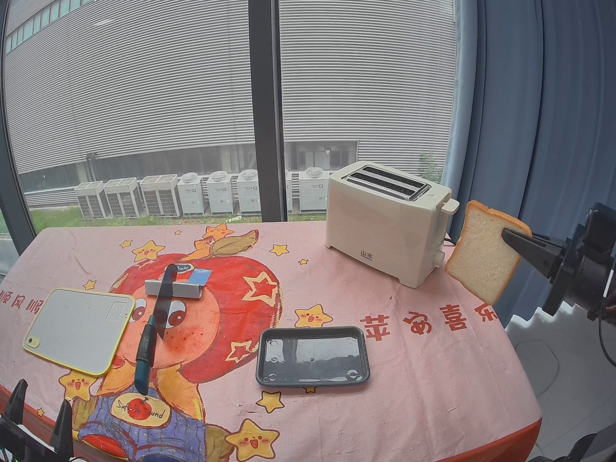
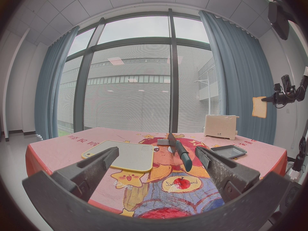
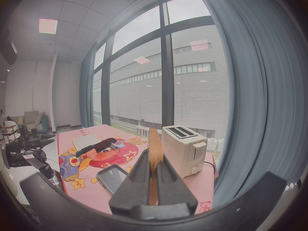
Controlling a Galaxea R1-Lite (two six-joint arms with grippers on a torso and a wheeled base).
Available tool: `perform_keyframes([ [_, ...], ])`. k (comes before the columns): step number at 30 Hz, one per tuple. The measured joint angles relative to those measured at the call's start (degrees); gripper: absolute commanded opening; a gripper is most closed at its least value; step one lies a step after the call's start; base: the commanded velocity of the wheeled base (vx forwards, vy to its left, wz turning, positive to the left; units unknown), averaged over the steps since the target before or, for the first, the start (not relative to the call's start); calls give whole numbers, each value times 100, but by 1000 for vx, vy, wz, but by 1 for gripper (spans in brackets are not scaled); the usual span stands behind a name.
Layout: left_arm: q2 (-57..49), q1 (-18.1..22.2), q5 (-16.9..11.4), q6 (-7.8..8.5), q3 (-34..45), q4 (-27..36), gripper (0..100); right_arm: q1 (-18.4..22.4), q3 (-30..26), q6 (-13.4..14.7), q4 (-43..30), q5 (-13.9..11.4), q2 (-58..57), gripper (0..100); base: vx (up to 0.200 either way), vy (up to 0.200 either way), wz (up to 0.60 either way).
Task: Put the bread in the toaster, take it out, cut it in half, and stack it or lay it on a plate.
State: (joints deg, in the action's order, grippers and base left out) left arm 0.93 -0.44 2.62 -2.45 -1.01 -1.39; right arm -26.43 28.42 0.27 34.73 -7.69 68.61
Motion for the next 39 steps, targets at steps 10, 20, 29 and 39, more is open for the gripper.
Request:
perform_keyframes([
  [10,0,2,0,0,0,0,100,-116,-262,-37,22,-46,-188,0,-100,0,0],
  [20,0,2,0,2,0,0,100,-271,-367,-34,38,-46,-183,0,-200,0,0],
  [29,0,2,0,0,0,2,100,-234,-378,-43,60,-49,-166,0,0,0,0],
  [39,0,0,0,2,0,0,100,-228,-378,-51,60,-46,-174,0,0,0,0],
])
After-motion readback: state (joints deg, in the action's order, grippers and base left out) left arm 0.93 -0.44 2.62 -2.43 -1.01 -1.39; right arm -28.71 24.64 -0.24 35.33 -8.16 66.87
